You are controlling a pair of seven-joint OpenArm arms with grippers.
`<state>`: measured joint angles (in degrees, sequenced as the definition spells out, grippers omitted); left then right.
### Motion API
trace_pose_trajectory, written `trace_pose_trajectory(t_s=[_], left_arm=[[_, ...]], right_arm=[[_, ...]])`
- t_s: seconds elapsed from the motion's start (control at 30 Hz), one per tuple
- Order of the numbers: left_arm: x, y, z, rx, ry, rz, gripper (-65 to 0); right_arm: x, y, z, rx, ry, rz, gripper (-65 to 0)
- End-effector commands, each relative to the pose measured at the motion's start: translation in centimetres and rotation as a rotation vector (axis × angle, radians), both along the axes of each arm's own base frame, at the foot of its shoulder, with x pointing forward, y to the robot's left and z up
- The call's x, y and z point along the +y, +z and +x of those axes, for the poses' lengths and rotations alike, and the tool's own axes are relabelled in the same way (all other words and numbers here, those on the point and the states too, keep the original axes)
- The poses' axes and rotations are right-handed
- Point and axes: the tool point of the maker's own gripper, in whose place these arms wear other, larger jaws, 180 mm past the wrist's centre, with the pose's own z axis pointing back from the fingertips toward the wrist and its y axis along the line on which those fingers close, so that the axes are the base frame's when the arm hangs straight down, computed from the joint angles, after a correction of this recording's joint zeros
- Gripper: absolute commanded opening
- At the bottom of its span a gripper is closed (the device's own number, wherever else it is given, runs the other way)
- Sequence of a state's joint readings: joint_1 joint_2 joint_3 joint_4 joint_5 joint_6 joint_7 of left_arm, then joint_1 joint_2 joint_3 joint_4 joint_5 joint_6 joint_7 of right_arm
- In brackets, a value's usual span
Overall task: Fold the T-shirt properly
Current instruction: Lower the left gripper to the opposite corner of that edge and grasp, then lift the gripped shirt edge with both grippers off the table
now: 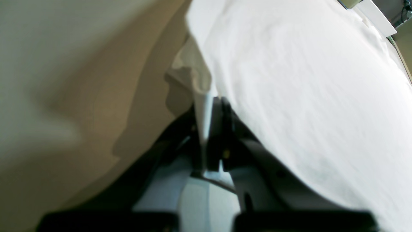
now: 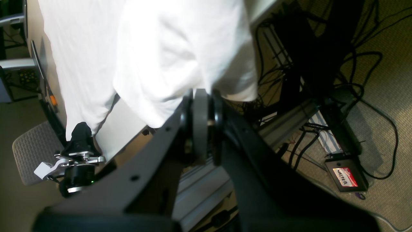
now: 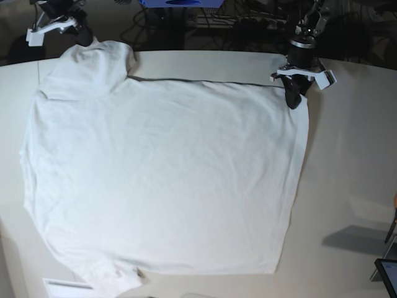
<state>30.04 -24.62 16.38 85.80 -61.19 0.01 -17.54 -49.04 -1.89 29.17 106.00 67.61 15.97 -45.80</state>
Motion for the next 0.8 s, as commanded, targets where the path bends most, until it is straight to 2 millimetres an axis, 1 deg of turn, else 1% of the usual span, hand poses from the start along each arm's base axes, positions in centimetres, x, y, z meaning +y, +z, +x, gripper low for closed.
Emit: trace_pose_trajectory(t_s=[0.0, 0.13, 0.23, 0.3, 0.37, 0.4, 0.5, 0.53, 0.63, 0.77], left_arm=[[0.4, 0.3, 0.0, -0.005, 0.003, 0.007, -65.0], [0.4, 0.4, -0.1, -0.006, 0.004, 0.008, -65.0], [0.5, 0.4, -0.5, -0.001, 0.003, 0.011, -65.0], [0.5, 0.5, -0.7, -0.003, 0.003, 0.011, -65.0], [0.3, 0.7, -0.6, -0.01, 0.001, 0.007, -65.0], [0.3, 0.7, -0.8, -0.006, -0.001, 0.005, -65.0], [-0.3, 1.5, -0.7, -0.025, -0.012, -0.008, -65.0], [-0.3, 2.2, -0.4, -0.042, -0.01, -0.009, -65.0], [1.0, 3.2, -0.7, -0.056, 0.02, 0.006, -65.0], [2.1, 4.8, -0.5, -0.092, 0.041, 0.023, -65.0]], right_arm=[[-0.2, 0.7, 0.2, -0.028, -0.001, -0.001, -64.9], [-0.2, 0.7, 0.0, -0.023, -0.001, -0.001, -64.9], [-0.1, 0.9, 0.1, -0.029, 0.003, -0.004, -64.9], [-0.1, 1.6, 0.2, -0.042, 0.015, -0.016, -64.9], [0.0, 2.8, 0.9, -0.075, 0.041, -0.035, -64.9], [0.0, 3.1, 1.0, -0.08, 0.049, -0.041, -64.9], [0.0, 3.5, 1.2, -0.089, 0.054, -0.045, -64.9], [-0.1, 3.5, 1.2, -0.091, 0.056, -0.043, -64.9], [-0.2, 4.1, 1.7, -0.117, 0.045, -0.016, -64.9], [-2.4, 5.8, 3.1, -0.181, 0.02, -0.022, -64.9]])
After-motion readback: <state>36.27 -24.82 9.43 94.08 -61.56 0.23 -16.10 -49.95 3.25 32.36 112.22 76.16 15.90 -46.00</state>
